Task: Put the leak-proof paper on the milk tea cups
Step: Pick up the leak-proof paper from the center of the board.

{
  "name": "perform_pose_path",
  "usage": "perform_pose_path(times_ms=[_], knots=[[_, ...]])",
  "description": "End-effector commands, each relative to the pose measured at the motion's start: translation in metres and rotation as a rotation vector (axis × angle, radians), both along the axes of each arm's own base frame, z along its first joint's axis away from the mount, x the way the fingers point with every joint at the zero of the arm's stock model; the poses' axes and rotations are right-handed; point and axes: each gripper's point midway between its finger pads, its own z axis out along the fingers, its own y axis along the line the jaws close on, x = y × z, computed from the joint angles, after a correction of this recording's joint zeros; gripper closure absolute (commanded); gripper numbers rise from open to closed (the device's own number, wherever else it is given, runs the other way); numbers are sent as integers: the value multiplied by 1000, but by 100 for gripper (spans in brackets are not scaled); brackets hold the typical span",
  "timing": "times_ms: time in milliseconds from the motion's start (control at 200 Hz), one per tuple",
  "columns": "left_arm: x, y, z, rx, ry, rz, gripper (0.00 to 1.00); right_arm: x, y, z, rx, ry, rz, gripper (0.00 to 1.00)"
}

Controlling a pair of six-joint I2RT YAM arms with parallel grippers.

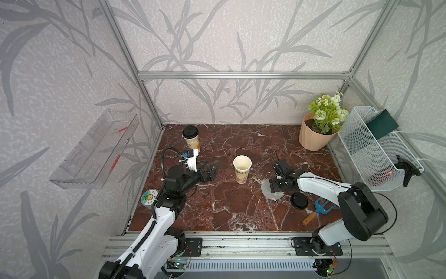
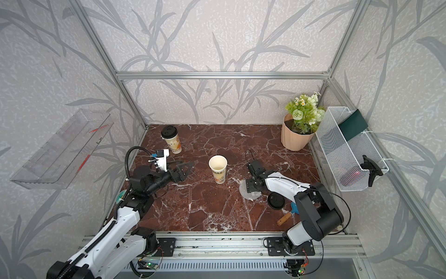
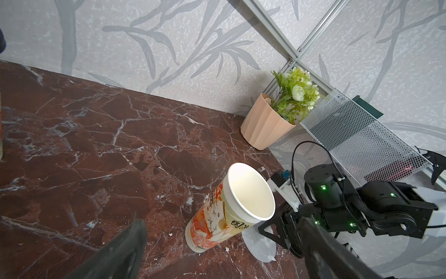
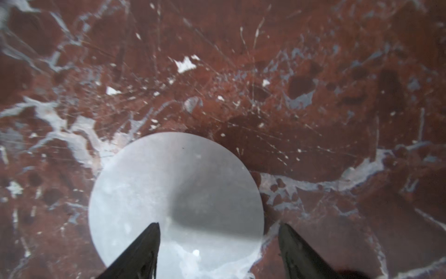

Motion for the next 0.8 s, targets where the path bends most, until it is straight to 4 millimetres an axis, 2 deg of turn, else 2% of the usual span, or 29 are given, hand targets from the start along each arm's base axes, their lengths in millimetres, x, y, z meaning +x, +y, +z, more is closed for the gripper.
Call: perform_pose_path(times_ms=[0, 120, 265, 440, 490, 540, 580, 750, 795], knots=[[-5, -3, 6, -9, -32, -20, 1, -4, -9, -9, -26, 48, -28, 24], [-5, -5, 9, -15, -38, -30, 1, -4, -2, -22, -4, 92, -12, 26], [-7, -5, 10, -16, -46, -34, 1, -3, 5, -32, 48, 112, -6, 42], [-8, -4, 12, -11, -60, -26, 1, -2, 4, -34, 57, 91, -16, 55], [-8, -4, 12, -11, -61, -24, 1, -1, 4, -32, 62, 74, -17, 66], [-8, -3, 12, -10, -61, -22, 1, 1, 3, -29, 68, 49, -22, 83], [-7, -3, 11, -9, -60, -18, 1, 2, 1, -27, 65, 35, -27, 89], [-9, -2, 9, -5, -59, -15, 1, 0, -4, -22, 65, 10, -30, 94], [-9, -1, 9, -4, -59, -11, 1, 0, -3, -20, 69, 9, -32, 89]])
